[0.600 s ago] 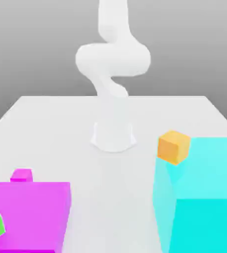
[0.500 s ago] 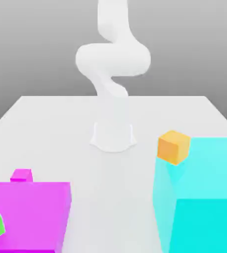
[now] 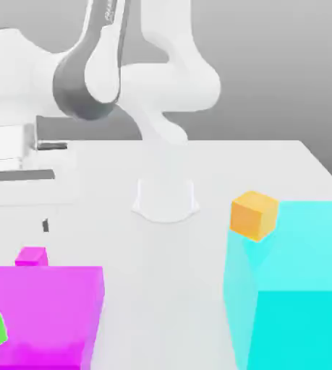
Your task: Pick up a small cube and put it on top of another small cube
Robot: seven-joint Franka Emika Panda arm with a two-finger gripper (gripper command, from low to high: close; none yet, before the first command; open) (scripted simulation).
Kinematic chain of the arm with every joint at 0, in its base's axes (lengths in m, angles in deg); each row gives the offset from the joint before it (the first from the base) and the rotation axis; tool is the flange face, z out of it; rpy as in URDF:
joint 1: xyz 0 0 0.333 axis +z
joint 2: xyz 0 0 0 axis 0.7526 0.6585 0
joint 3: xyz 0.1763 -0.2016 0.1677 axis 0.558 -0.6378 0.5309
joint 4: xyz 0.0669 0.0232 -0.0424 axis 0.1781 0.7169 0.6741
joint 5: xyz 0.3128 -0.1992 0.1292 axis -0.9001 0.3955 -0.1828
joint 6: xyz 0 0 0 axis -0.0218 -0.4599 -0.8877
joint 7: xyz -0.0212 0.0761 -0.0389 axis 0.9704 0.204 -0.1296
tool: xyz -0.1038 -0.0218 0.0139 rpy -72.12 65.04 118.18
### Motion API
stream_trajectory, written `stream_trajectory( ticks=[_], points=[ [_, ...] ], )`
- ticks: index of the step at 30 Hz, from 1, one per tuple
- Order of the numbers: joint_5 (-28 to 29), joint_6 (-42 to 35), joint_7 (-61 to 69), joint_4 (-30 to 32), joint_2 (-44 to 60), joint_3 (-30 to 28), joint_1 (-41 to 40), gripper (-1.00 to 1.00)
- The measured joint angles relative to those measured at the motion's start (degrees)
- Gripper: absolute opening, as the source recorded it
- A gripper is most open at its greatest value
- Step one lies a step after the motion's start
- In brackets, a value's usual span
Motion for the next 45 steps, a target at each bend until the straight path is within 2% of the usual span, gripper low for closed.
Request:
stream_trajectory(
  ticks=[4,6,10,16,17,23,27,33,37,45],
  points=[
    [1.0,5.0,6.0,3.9,7.0,-2.2,-4.4,0.00],
    [-1.7,6.6,8.9,3.7,9.4,-0.7,-5.6,0.00],
    [-9.6,9.4,15.2,2.5,14.0,5.1,-9.8,0.00],
    [-20.8,13.9,23.6,0.5,20.8,17.3,-19.5,0.00],
    [-21.8,14.6,24.4,0.3,21.7,19.3,-21.3,-1.00],
    [-22.5,14.8,24.9,0.1,22.2,20.3,-22.0,-1.00],
    [-17.7,12.8,21.3,1.0,19.2,14.8,-17.6,-1.00],
    [-5.3,8.6,12.0,3.1,12.3,5.0,-10.6,-1.00],
    [2.4,5.6,5.7,4.1,8.1,2.0,-9.2,-1.00],
    [3.5,-6.9,-11.6,-10.8,10.4,3.3,-3.8,-1.00]
  ],
)
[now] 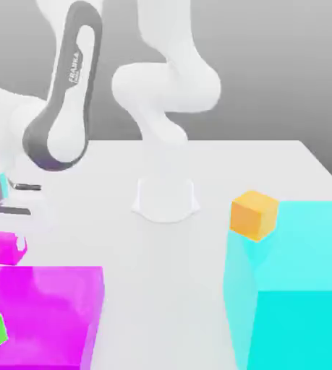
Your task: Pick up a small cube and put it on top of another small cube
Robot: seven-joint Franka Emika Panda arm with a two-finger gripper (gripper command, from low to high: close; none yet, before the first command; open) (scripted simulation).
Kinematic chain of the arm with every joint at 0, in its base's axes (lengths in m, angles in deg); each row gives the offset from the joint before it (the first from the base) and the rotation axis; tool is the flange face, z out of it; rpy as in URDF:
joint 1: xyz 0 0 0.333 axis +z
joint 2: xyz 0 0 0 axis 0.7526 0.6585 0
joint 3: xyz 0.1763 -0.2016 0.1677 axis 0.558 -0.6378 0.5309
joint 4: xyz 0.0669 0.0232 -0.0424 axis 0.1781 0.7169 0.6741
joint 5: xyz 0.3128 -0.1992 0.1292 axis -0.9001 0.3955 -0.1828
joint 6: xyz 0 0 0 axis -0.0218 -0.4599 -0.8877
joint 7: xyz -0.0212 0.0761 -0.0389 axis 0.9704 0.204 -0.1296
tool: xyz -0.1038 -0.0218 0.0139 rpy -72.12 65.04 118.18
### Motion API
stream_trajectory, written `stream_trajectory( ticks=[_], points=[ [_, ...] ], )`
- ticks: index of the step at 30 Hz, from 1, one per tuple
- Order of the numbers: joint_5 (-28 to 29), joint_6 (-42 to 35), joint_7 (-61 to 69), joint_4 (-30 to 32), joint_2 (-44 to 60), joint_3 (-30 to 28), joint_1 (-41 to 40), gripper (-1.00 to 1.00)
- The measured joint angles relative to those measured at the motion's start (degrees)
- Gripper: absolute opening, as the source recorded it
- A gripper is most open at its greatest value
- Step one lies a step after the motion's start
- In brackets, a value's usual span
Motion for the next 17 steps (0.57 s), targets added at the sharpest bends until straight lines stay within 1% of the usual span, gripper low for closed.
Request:
stream_trajectory(
  ticks=[9,11,13,14,17],
  points=[
    [-0.2,-15.0,-20.3,-18.7,4.4,1.9,6.4,-1.00],
    [-1.8,-14.4,-21.5,-20.4,7.0,2.7,6.6,-1.00],
    [-4.6,-11.0,-20.2,-20.2,10.7,4.0,5.8,-1.00],
    [-5.4,-10.0,-19.7,-20.1,11.8,4.4,5.6,1.00],
    [-5.4,-10.0,-19.7,-20.1,11.8,4.4,5.6,1.00]
  ],
)
